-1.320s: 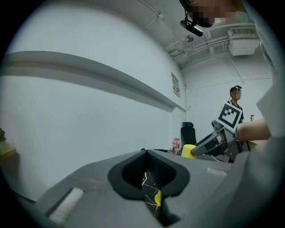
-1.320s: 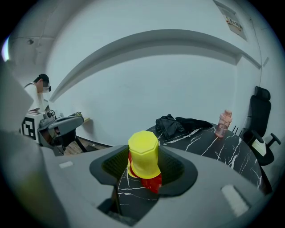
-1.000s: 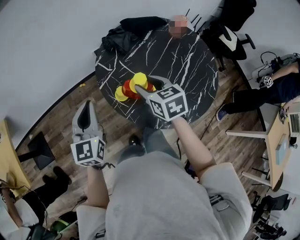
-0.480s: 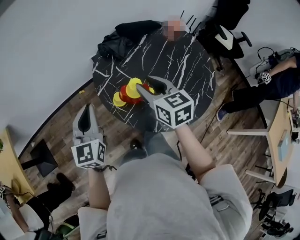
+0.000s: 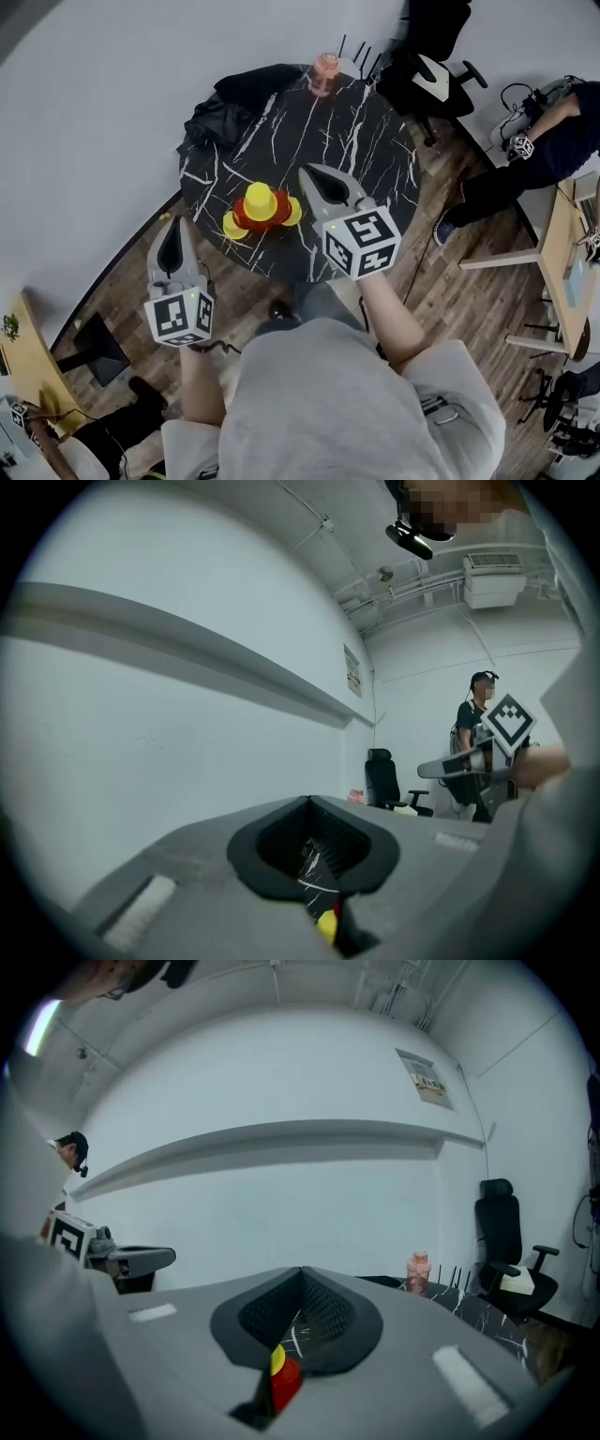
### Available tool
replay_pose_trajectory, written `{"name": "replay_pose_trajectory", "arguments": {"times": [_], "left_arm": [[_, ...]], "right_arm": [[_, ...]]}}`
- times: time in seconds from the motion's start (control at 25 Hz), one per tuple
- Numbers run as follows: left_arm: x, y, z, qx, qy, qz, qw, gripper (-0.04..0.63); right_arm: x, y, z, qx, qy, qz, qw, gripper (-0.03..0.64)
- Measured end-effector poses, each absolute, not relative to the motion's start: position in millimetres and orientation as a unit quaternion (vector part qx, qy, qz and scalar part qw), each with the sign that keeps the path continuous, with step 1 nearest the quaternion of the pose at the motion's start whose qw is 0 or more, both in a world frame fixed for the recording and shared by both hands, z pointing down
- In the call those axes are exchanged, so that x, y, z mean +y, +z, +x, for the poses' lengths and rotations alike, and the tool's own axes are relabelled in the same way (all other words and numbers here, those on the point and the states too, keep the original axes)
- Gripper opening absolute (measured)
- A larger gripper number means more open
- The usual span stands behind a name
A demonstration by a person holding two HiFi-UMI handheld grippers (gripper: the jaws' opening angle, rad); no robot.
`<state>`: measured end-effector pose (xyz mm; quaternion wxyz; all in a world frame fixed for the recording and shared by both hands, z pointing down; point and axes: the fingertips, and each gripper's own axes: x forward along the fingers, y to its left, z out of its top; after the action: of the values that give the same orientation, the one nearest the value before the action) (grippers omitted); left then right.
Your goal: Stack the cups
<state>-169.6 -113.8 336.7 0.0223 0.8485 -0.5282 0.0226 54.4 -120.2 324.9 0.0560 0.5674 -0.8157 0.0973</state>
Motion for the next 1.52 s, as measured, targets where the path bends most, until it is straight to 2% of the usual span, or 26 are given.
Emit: {"name": "replay_pose_trajectory", "arguments": {"times": [0.88,1.52], "left_arm": [[-128,267,-124,-0.479,-0.023,0.877,-0.018,0.006],[-104,238,-122,-0.465,-0.067,0.882,-0.031,0.006]], "right_arm": [[-80,268,135,-0.746,0.012,0.665,-0.002,0.002],[-42,248,148,-0.724,-0.017,0.689,-0.025,0.0]]}}
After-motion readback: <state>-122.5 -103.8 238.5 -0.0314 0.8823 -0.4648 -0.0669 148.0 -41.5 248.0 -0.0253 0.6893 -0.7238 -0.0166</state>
